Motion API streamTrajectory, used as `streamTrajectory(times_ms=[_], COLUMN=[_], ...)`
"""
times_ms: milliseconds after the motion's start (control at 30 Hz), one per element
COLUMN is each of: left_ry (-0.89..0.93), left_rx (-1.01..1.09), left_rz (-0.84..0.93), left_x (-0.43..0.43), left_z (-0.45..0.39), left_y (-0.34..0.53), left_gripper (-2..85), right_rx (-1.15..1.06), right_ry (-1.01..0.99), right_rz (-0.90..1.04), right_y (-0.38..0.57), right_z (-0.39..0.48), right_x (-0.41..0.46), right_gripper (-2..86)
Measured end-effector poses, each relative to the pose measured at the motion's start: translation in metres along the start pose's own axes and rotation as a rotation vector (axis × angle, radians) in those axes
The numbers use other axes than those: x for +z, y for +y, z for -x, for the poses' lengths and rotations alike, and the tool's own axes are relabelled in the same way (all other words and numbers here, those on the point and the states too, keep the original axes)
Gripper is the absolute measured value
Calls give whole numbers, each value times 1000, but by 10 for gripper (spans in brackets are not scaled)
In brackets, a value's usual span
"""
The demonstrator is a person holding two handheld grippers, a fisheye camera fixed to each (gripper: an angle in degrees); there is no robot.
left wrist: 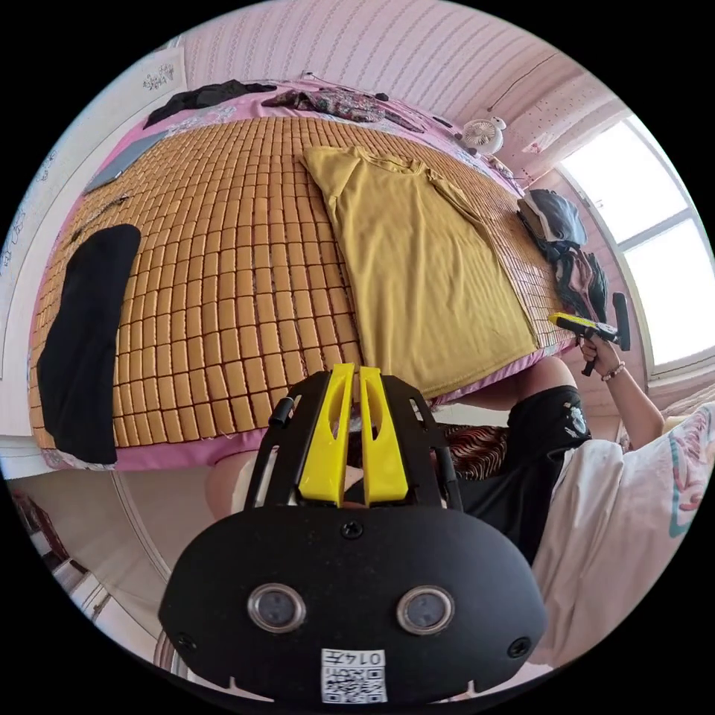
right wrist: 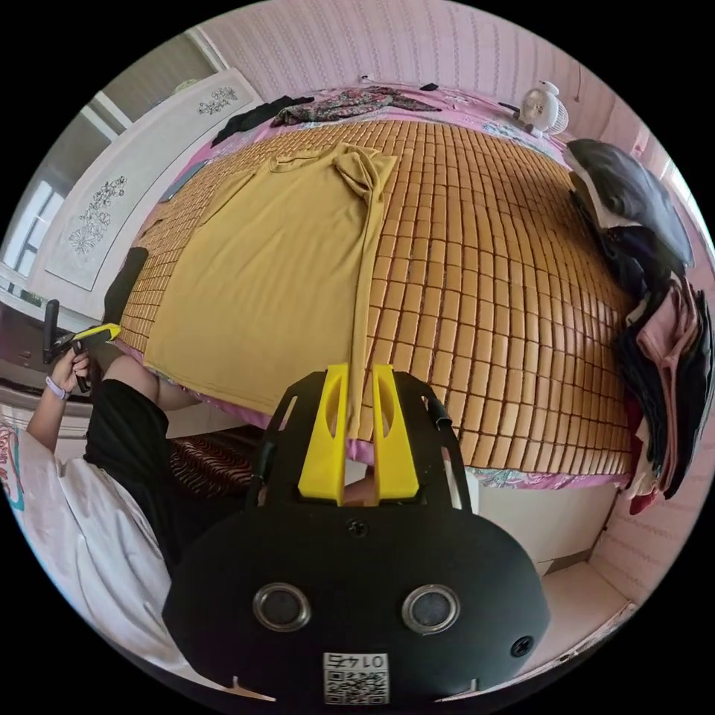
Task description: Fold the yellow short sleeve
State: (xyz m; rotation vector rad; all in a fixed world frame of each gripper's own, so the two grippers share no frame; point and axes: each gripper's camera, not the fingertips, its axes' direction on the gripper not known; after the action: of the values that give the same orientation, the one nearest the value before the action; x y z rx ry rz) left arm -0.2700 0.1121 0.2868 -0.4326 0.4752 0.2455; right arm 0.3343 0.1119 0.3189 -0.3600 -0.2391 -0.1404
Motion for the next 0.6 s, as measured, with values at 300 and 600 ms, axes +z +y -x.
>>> streamTrajectory(times_ms=[300, 600], left_ry=[-10, -70], left_rx=[211, 208], left_rz=[-64, -13], left_x=[92, 162], left_z=[-73, -77], left_y=[-135, -199], left_gripper=[-10, -10], right_rx=[-107, 25], right_ry=[-5, 74], right_rz=[-144, -50], right_y=[-214, -297], right_z=[35, 4], right_x=[71, 159], right_gripper=[61, 38])
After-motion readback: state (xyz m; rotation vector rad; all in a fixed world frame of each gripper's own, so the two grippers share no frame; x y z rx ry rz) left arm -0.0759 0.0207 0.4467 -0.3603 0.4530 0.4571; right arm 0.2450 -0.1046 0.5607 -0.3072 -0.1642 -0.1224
